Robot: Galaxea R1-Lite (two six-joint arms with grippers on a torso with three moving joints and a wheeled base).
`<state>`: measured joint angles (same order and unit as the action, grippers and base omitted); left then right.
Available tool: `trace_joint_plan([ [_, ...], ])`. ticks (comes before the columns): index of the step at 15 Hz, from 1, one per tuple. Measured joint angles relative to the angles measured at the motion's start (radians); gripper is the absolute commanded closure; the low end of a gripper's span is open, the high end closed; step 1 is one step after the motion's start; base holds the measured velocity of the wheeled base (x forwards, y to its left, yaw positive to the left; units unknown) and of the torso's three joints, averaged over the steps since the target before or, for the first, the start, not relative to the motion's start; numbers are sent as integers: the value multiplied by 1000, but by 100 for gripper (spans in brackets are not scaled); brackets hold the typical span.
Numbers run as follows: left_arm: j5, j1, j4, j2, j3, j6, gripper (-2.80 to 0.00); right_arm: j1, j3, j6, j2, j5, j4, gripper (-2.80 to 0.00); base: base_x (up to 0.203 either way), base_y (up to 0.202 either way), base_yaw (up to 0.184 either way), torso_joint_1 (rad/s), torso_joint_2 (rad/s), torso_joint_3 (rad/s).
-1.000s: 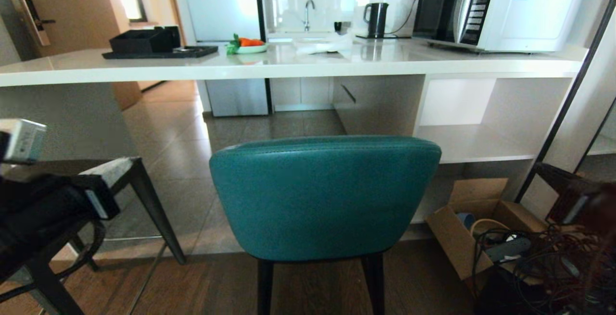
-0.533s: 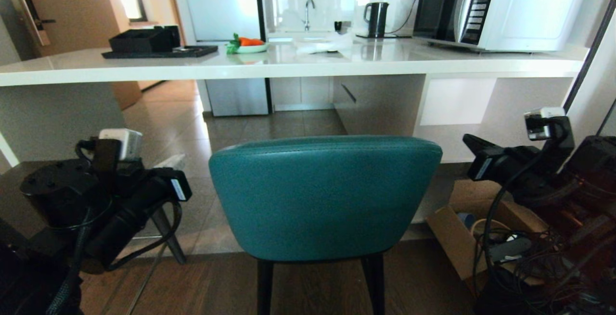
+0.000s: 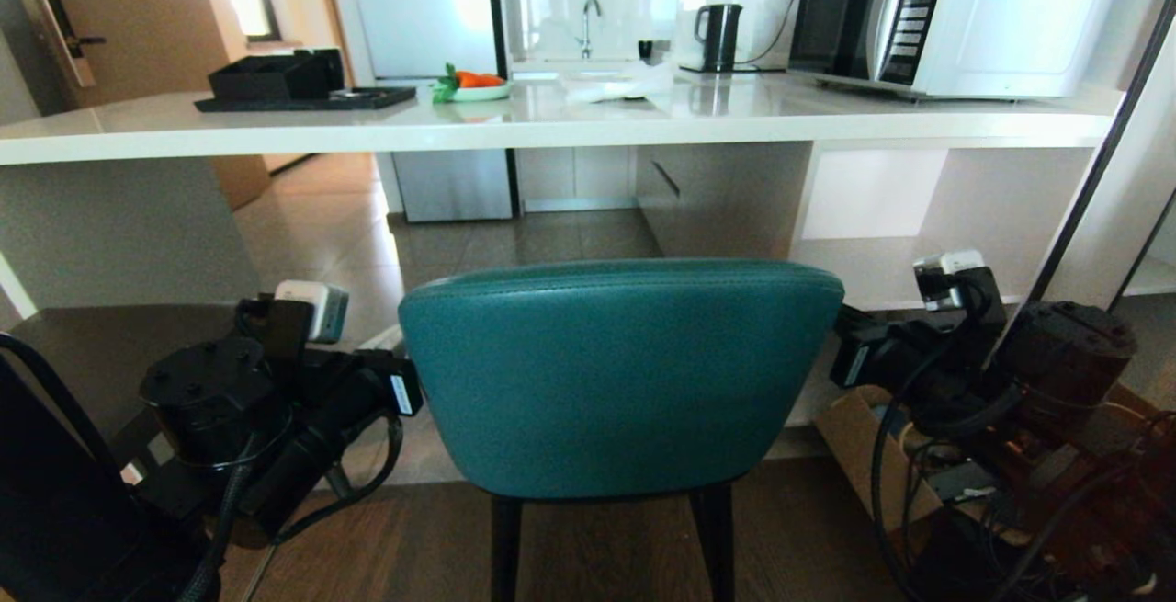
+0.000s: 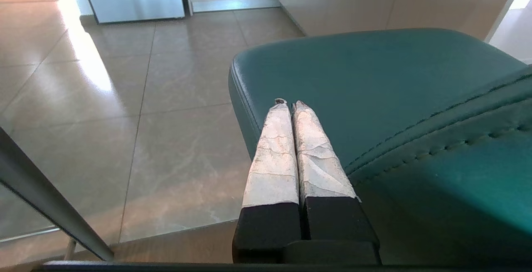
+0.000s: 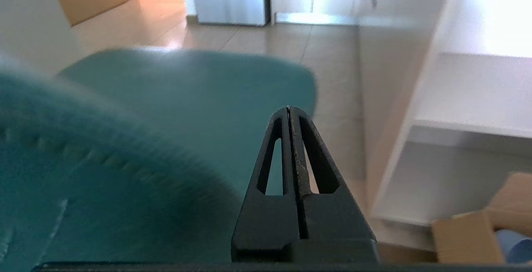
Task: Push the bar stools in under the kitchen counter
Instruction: Push the blue chair back under the dining table
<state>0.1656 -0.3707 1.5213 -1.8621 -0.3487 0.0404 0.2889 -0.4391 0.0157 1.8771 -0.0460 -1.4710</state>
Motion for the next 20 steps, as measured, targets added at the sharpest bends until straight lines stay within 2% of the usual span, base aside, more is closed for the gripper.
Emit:
trace_joint_plan([
  [6, 14, -82, -2, 10, 6, -3, 0, 148, -6, 2, 30, 112, -9, 0, 0, 0, 0, 0, 0, 0],
  [12, 10, -106, 0, 16, 11, -7, 0, 164, -6, 2, 30, 117, -9, 0, 0, 0, 0, 0, 0, 0],
  [14, 6, -108, 6, 17, 25, -35, 0, 165, -5, 3, 30, 117, -9, 0, 0, 0, 0, 0, 0, 0],
  [20, 2, -114, 4, 27, 42, -45, 0, 166, -5, 2, 27, 121, -8, 0, 0, 0, 0, 0, 0, 0],
])
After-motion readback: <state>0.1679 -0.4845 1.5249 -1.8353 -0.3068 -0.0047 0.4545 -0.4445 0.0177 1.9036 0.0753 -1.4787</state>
